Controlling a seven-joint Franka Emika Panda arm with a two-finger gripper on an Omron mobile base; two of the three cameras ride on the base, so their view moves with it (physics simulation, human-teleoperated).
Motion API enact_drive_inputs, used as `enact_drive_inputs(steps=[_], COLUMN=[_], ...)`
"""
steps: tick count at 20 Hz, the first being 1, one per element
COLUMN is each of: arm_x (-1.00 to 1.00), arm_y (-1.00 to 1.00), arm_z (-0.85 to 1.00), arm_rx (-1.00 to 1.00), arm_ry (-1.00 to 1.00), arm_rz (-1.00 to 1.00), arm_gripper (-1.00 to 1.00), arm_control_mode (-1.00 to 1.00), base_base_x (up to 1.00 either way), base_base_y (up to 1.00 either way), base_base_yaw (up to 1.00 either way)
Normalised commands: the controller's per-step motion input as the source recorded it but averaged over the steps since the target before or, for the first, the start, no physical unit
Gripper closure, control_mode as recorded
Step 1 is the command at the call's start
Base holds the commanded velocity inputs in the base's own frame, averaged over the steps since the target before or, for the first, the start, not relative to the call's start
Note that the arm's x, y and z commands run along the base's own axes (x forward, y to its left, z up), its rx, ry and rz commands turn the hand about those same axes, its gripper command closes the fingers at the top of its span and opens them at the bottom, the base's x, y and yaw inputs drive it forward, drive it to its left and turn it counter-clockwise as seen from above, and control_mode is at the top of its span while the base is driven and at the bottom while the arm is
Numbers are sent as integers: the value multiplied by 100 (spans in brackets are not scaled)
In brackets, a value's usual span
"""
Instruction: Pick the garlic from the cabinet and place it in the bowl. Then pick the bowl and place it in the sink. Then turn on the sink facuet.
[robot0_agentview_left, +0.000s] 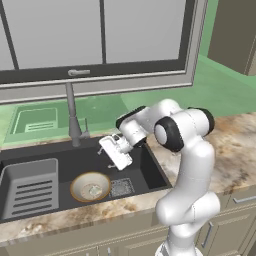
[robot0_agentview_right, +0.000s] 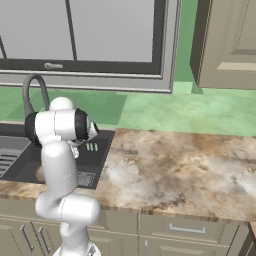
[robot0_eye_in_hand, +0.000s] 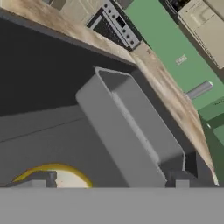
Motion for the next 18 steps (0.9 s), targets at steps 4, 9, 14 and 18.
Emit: enact_drive_inputs(steps=[4, 9, 14, 18], arm_x=[-6, 14, 40, 68], arm_y=[-9, -2, 0, -2], arm_z=[98, 28, 32, 30], arm_rx=[43, 45, 45, 35], arm_ry=[22, 32, 30, 19], arm_rz=[-43, -34, -23, -16], arm_gripper=[-100, -100, -100, -100], arm_control_mode=[-100, -100, -100, -100], base_base_x=[0, 0, 0, 0], base_base_y=[0, 0, 0, 0], base_base_yaw=[0, 0, 0, 0])
